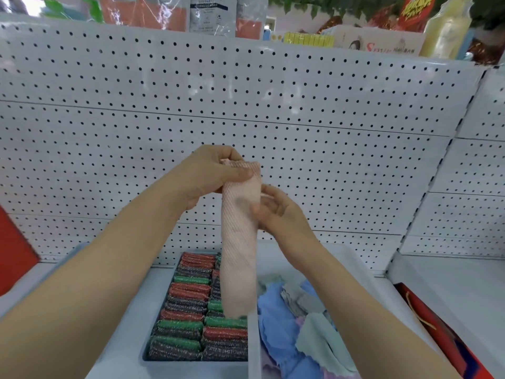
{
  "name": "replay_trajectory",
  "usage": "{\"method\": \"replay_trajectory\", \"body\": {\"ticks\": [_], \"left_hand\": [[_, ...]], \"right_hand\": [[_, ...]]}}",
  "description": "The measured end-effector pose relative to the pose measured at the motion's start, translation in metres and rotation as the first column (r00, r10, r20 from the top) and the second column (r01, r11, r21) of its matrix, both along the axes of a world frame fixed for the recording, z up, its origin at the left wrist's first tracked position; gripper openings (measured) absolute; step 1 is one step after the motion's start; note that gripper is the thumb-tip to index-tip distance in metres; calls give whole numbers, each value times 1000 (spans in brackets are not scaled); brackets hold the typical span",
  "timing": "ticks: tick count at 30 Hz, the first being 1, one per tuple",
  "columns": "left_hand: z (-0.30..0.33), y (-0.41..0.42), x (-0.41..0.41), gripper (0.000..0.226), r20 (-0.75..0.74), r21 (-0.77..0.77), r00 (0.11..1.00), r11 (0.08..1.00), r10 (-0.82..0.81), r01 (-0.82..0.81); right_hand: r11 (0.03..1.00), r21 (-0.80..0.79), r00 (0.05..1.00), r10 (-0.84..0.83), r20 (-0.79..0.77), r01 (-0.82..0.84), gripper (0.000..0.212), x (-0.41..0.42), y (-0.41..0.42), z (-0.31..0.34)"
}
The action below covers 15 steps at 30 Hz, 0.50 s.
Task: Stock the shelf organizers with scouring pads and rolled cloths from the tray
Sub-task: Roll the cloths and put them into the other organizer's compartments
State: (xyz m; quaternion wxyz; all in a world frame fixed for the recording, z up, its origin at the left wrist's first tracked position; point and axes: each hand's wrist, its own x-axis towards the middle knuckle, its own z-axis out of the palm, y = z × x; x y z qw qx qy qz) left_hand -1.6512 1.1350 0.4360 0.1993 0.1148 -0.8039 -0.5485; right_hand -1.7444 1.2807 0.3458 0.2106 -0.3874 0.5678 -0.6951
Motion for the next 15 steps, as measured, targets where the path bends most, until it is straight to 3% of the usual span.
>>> {"method": "replay_trajectory", "body": {"ticks": [4, 6, 9, 11, 12, 15], "left_hand": [[6, -9, 3, 11, -21, 88, 999, 995, 40, -38], [11, -12, 4, 9, -60, 144, 995, 987, 77, -68], [18, -18, 7, 10, -106, 215, 988, 973, 112, -87], [21, -20, 10, 6, -99, 227, 991, 972, 88, -64], [21, -20, 11, 6, -93, 231, 993, 972, 71, -48], [21, -19, 11, 5, -77, 242, 996, 970, 38, -18]], "right_hand": [[953, 302, 982, 83, -171, -28, 42, 12, 3, -49], [866, 500, 971, 110, -213, 11, 44, 16, 8, -78], [707, 707, 882, 310, -356, 36, 36, 3, 25, -110], [725, 688, 899, 294, -325, 11, 32, -6, 35, -101], [791, 609, 929, 184, -321, 53, 33, -9, 37, -89], [947, 198, 938, -190, -290, 253, 32, -14, 34, -42]]}}
